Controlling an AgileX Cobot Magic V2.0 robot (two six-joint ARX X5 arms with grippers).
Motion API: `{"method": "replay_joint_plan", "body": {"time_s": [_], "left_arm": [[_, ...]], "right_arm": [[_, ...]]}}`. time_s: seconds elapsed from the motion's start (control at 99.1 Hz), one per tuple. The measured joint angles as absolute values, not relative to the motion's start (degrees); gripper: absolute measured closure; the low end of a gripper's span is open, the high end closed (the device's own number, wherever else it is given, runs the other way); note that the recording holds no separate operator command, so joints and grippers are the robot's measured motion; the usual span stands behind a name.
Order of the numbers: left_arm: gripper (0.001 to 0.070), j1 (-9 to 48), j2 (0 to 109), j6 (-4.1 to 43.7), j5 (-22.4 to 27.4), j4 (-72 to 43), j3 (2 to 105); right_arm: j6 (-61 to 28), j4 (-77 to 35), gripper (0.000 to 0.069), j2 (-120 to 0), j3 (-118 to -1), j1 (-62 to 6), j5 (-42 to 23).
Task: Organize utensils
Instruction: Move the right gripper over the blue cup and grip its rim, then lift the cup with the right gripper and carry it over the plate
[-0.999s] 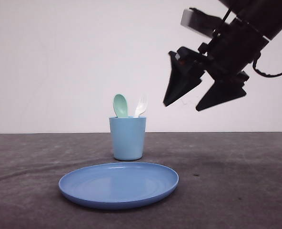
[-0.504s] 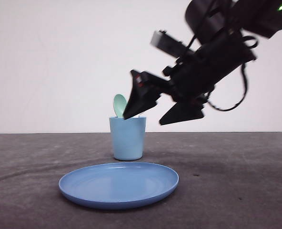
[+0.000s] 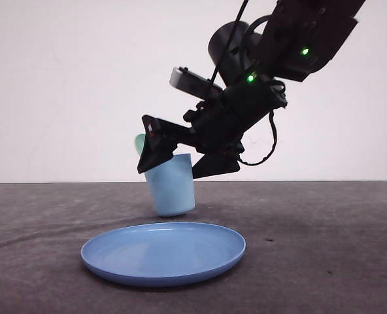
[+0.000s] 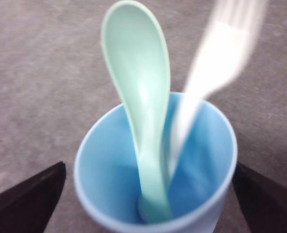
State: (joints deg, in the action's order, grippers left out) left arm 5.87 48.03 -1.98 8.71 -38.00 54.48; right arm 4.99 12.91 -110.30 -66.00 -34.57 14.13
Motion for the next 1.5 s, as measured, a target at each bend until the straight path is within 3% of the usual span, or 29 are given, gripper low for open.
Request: {"method": "replay_joint_plan", "body": {"time_s": [0.272,0.525,0.706,0.979,1.503], "left_arm": [[0.0352,5.9,48.0,-2.0,8.7,-38.2,54.5],[0.0352,5.9,48.0,-2.0,8.7,-38.2,54.5],[0.0352,5.9,48.0,-2.0,8.7,-38.1,54.5],[0.0352,5.9,48.0,-2.0,8.7,-38.0,54.5],[0.0352,5.9,48.0,-2.0,8.7,-38.0,54.5]], "right_arm": [[4.8,13.1,0.0020,-110.3,-66.0,-34.7,11.7],[4.7,13.5,0.0231,-110.3,-66.0,-34.7,11.7],[4.7,11.8,0.0233,-110.0,-66.3,-34.6,12.0],[4.9,-1.4,0.0233,-101.0,-66.0,-34.9,12.2],[5.0,-3.2,0.0234,-82.3,-50.6,-43.3,10.4]]}}
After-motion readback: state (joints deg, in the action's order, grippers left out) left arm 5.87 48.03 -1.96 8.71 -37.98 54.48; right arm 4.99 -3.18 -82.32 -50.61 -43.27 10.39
